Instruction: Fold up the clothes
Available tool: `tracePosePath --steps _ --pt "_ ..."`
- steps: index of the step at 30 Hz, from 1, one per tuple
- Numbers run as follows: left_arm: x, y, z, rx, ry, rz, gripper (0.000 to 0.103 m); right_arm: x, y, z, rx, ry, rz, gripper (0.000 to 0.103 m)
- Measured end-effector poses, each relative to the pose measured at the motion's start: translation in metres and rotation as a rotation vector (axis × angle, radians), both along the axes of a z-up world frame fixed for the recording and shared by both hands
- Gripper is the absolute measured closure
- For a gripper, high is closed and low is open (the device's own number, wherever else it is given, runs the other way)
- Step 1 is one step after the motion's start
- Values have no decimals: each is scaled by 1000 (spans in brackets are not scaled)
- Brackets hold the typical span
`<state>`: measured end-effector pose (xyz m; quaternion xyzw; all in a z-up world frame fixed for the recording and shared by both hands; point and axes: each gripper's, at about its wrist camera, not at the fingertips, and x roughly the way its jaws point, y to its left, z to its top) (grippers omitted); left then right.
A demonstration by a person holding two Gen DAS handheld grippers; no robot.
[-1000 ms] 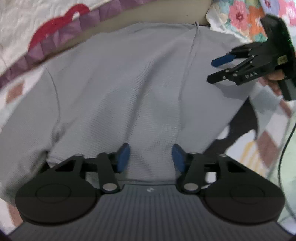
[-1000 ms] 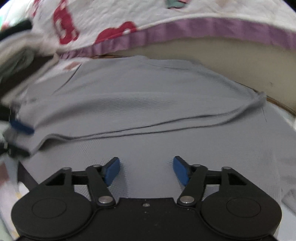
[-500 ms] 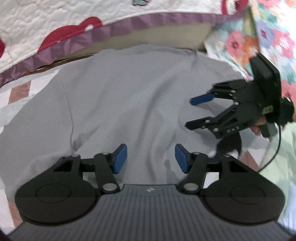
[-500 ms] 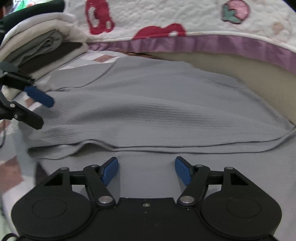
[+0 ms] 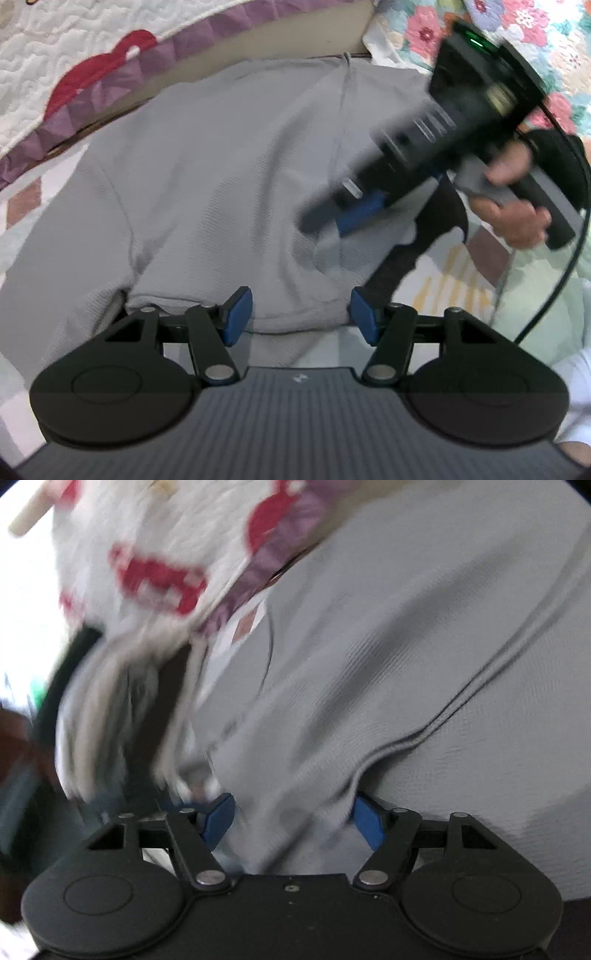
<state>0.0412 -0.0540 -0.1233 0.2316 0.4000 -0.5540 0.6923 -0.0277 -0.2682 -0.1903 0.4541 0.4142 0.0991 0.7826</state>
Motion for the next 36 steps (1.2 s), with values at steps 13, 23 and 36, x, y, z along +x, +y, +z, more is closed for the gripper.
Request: tracePosePath --steps 13,23,36 --pt "-15 -16 0 -83 -139 37 36 2 -21 -11 232 18 -166 93" --pt "-29 -26 -10 -63 -308 62 29 5 -32 3 352 -49 -225 93" --pt "72 -23 13 -171 -340 427 98 4 -42 76 -263 -194 88 49"
